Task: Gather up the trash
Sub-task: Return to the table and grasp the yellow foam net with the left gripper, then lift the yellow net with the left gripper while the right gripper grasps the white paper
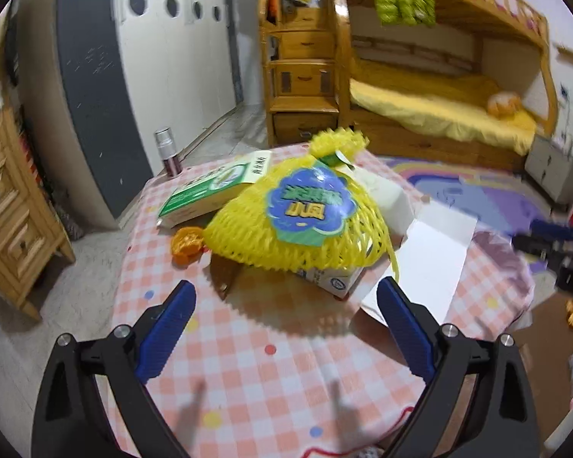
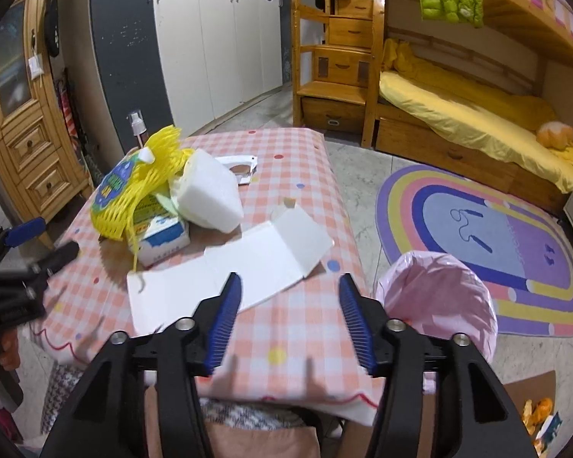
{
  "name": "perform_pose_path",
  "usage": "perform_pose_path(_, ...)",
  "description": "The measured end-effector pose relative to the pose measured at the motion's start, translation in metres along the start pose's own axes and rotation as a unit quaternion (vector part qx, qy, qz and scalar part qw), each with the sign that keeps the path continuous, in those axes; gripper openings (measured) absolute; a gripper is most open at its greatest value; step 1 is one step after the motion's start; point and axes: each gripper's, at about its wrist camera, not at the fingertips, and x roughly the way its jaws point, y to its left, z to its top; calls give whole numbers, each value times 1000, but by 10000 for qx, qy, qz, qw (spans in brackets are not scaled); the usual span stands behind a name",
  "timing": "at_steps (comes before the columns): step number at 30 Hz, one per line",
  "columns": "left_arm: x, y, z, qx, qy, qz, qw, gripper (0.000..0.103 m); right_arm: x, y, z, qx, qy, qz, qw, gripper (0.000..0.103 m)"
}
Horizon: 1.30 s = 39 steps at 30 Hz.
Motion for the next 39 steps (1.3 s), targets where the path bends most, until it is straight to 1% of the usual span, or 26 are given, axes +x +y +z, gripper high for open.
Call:
perform_pose_path(1,8,-4,-1,161,105,98,9998,93,3,0,1,12,6,-2,10000,66)
perform_pose_path(2,14,-5,-1,222,140,155,9995,93,6,0,1,29,20,0,10000,68)
perform_pose_path(3,20,-5,-3,245,186,181,9994,93,9,0,2,42,41,12,10000,68)
perform_pose_path(5,31,1,-6,138,276,142,9994,93,15,-1,1,54,122,26,9999,69)
perform_pose_path(8,40,7,-5,56,266,115,9996,93,23,-2,1,69,216,21,9997,70)
perform_pose_path(11,44,11,1,95,64,46,9999,93,29,-2,2,48,267,-12,9996,71)
perform_pose_path(15,43,9,11,294,-293,-94,9991,93,32,2,3,6,293,-11,9996,72)
perform_pose_path(20,47,6,19,540,-537,-286,9967,91,31,6,3,-37,305,-36,9995,72)
perform_pose_path(21,46,5,21,568,-573,-335,9962,86,31,7,3,-48,309,-49,9995,72)
perform_pose_path(22,46,5,22,587,-584,-382,9958,79,30,8,3,-61,313,-62,9995,72)
perform_pose_path(23,46,4,24,601,-585,-408,9956,75,30,8,3,-72,315,-70,9995,72)
perform_pose_path(25,45,3,27,598,-583,-377,9958,58,27,8,4,-82,304,-80,9995,72)
perform_pose_path(26,43,4,28,575,-593,-388,9958,54,26,8,4,-81,295,-82,9995,72)
perform_pose_path(28,41,7,33,514,-612,-384,9961,39,23,9,5,-77,258,-89,9996,72)
perform_pose_path(29,40,9,36,487,-625,-366,9962,36,21,9,5,-79,244,-93,9996,72)
perform_pose_path(31,37,14,46,404,-651,-297,9966,17,18,8,6,-80,196,-107,9997,72)
perform_pose_path(33,32,21,58,250,-711,-244,9969,14,14,8,6,-72,153,-111,9998,72)
perform_pose_path(37,18,34,74,-110,-807,-296,9962,13,7,2,6,-18,57,-110,9999,73)
perform_pose_path(39,8,38,79,-275,-857,-335,9954,13,4,-1,5,19,37,-105,9999,76)
